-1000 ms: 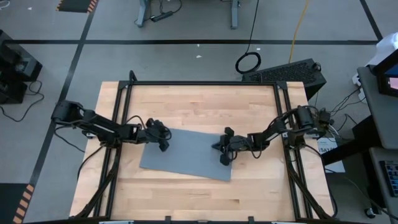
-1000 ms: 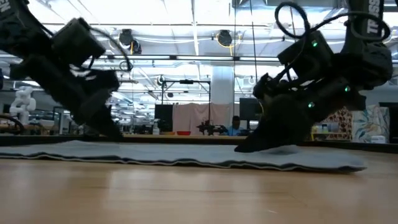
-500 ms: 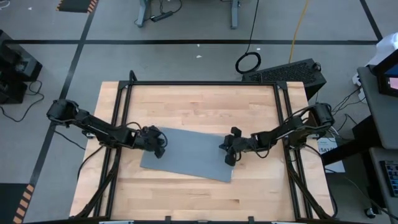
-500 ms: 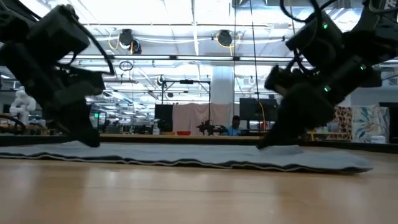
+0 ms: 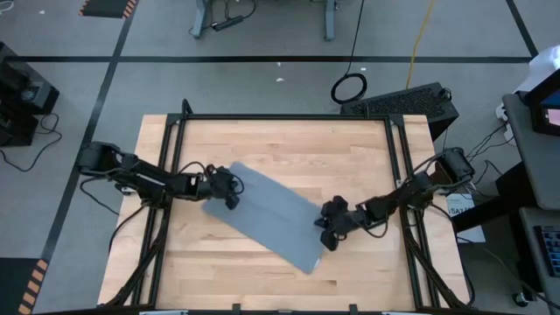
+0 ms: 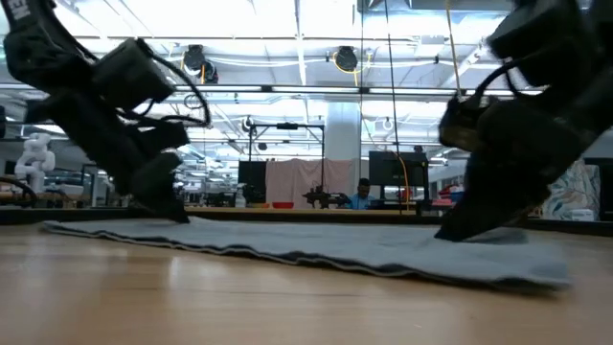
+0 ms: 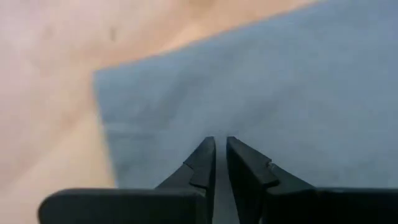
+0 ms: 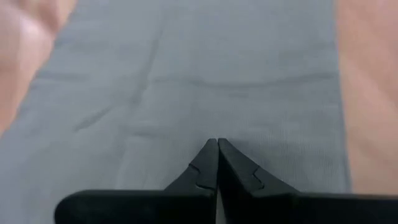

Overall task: Roll towel
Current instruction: Roll the gray towel

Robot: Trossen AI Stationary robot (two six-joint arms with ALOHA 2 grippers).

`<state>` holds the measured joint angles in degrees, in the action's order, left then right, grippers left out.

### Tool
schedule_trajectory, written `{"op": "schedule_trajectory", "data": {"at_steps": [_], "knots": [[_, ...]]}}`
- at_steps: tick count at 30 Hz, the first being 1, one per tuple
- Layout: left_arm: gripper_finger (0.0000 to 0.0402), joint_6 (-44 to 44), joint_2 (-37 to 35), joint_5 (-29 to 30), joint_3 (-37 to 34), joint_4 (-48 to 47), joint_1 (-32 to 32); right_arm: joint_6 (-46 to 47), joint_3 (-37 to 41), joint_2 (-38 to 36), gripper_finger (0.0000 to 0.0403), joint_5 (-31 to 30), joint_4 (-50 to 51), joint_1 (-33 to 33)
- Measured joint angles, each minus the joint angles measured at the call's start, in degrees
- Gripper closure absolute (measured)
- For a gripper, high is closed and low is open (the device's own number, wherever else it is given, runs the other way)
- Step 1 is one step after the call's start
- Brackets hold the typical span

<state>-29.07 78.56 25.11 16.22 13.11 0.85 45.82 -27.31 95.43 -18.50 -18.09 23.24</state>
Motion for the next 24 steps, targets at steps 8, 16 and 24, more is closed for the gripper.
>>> {"op": "schedule_trajectory", "data": {"at_steps": [8,16,24], "knots": [[0.0357,8.43,-4.38,-8.03,3.41,8.08,-2.19,-2.77,-0.60,-4.83,0.0401,-5.48,-0.48,2.19],[0.0357,-9.20,-9.60,-14.31,5.01,-3.40,5.04,-20.43,-4.37,-11.48,0.0401,-6.59,-1.97,-4.92],[0.0357,-22.00,-4.98,-5.52,4.99,-17.99,10.76,-30.37,-6.08,-8.49,0.0401,5.35,0.77,-12.20]]}}
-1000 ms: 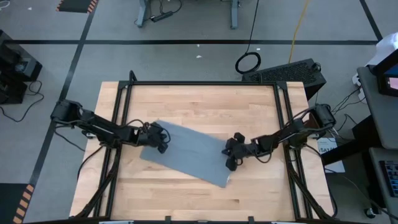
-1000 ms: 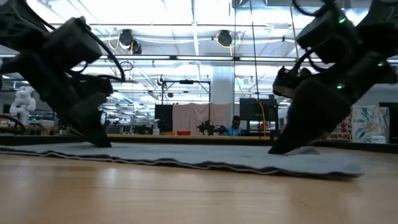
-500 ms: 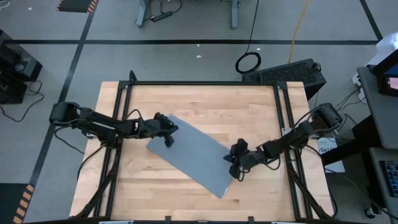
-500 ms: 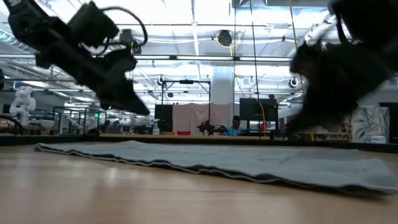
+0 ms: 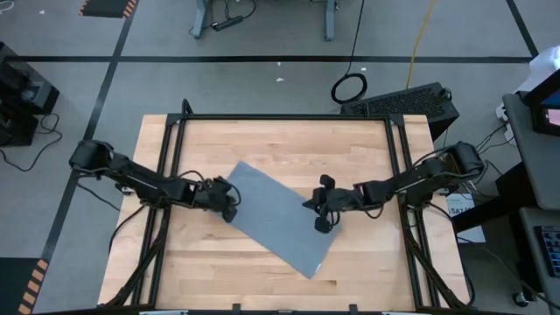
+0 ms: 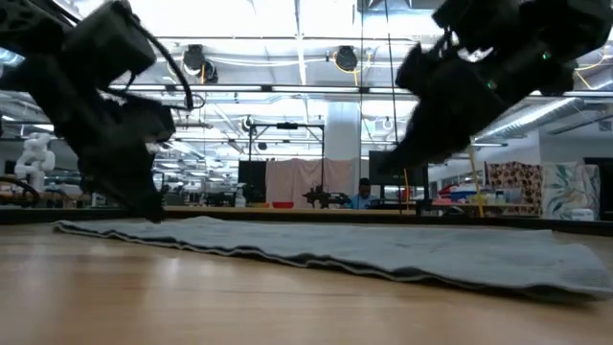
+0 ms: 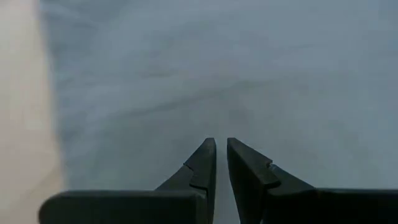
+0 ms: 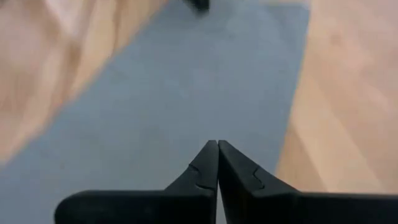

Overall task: Roll towel
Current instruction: Roll the gray towel

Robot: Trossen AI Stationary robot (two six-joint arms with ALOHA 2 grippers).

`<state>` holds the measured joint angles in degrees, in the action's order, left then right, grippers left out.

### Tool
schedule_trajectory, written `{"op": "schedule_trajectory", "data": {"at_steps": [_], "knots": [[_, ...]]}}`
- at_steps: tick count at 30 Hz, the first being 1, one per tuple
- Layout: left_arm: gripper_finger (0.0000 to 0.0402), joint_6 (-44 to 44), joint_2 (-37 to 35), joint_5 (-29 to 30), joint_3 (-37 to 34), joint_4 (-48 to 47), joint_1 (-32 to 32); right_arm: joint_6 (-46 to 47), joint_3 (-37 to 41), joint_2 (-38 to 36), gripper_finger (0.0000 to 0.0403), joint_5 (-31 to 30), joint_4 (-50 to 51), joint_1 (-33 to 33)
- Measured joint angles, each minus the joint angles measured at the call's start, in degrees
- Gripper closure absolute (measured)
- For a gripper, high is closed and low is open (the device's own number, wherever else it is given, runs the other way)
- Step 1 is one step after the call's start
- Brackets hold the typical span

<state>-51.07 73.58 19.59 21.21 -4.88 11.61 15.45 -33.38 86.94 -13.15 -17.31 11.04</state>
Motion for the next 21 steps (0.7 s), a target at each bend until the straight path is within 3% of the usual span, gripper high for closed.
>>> {"op": "schedule_trajectory", "data": {"at_steps": [6,9,15,21], "knots": [[0.0357,7.57,6.26,7.77,0.18,1.85,-4.25,0.77,0.10,3.26,0.0401,1.54,4.75,1.80],[0.0357,13.45,9.98,8.76,0.16,9.21,-7.75,3.87,0.09,5.26,0.0401,1.44,6.20,3.77],[0.0357,26.04,15.54,7.57,0.09,27.05,-15.45,17.13,-0.14,9.56,0.0401,-1.23,5.00,7.87],[0.0357,34.74,18.32,4.21,3.57,31.55,-22.86,29.27,0.06,10.14,0.0401,-9.95,3.48,12.26]]}}
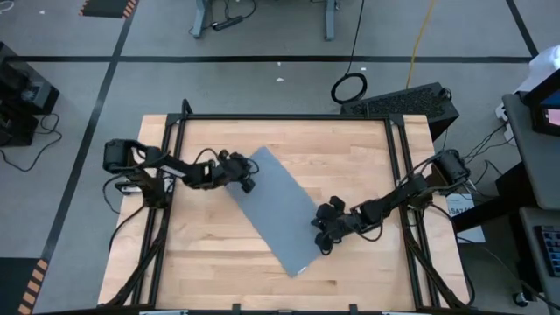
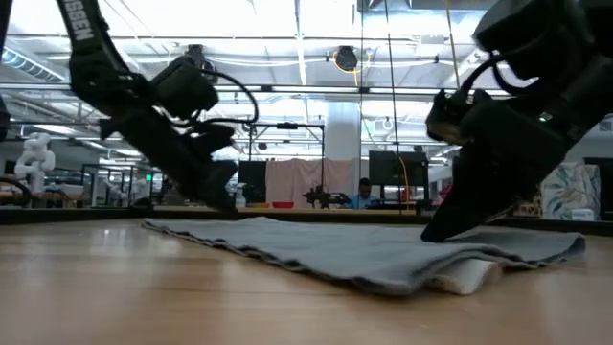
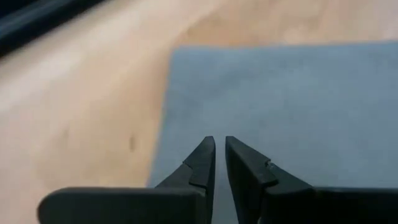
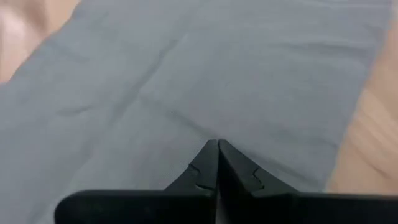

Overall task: Roll towel
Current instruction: Roll the gray towel

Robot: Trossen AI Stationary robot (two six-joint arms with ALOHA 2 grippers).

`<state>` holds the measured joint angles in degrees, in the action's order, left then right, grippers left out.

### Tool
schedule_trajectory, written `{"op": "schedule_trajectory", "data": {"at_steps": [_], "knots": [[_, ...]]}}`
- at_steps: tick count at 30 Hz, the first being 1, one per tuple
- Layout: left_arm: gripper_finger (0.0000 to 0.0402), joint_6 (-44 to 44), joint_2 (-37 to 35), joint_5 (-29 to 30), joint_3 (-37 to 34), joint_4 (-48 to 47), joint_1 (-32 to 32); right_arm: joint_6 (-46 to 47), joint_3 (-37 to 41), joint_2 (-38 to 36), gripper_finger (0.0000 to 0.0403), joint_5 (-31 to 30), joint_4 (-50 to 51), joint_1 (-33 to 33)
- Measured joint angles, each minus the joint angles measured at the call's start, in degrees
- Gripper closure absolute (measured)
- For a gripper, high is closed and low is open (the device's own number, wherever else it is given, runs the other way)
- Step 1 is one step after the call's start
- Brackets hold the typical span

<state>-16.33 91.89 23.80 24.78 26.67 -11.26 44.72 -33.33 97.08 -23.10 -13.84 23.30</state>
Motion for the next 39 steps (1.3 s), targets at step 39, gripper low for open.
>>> {"op": "schedule_trajectory", "data": {"at_steps": [39], "knots": [[0.0357,6.62,2.56,-10.01,2.92,-3.82,-0.74,7.30,0.03,-1.71,0.0401,0.78,-2.72,4.50]]}}
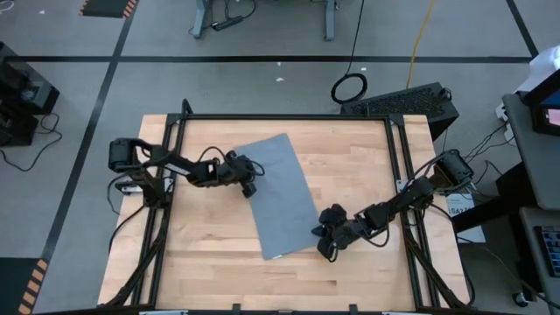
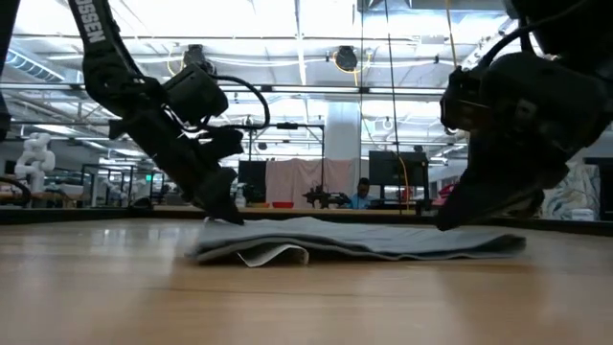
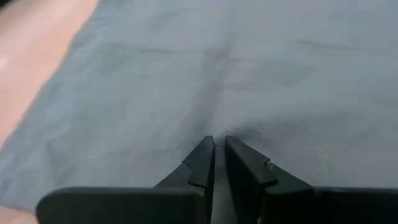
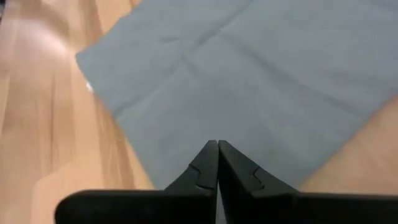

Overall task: Roll towel
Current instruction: Roll the gray towel

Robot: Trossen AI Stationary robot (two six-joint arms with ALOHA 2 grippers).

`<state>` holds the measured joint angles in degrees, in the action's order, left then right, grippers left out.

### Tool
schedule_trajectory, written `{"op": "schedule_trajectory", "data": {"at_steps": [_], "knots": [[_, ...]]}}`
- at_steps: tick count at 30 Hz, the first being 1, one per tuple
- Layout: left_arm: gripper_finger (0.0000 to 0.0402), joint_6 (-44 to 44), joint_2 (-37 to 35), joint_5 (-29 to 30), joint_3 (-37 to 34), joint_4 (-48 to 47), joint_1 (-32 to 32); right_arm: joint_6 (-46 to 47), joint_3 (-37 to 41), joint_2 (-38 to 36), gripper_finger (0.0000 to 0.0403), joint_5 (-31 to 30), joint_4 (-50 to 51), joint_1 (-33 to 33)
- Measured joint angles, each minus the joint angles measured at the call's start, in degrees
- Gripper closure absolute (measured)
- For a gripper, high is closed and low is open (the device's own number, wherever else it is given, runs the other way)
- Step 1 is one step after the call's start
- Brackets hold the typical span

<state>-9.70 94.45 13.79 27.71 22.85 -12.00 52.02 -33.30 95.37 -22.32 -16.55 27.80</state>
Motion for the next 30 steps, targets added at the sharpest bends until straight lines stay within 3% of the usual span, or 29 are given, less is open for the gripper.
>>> {"op": "schedule_trajectory", "data": {"at_steps": [5,13,20,30], "knots": [[0.0357,2.33,-3.00,-7.85,0.92,0.39,-0.35,-3.91,0.00,-1.00,0.0401,0.00,-0.64,-0.81],[0.0357,-7.28,-10.54,-8.20,0.92,-10.35,6.72,-12.27,-0.02,-3.20,0.0401,0.13,5.58,-0.84],[0.0357,-9.41,-6.82,-0.35,0.89,-14.46,11.28,-10.63,-0.07,-1.11,0.0401,-0.30,7.40,-0.86],[0.0357,-0.71,0.10,3.27,1.05,-3.80,6.14,-3.20,-0.06,1.49,0.0401,0.39,2.03,1.24]]}}
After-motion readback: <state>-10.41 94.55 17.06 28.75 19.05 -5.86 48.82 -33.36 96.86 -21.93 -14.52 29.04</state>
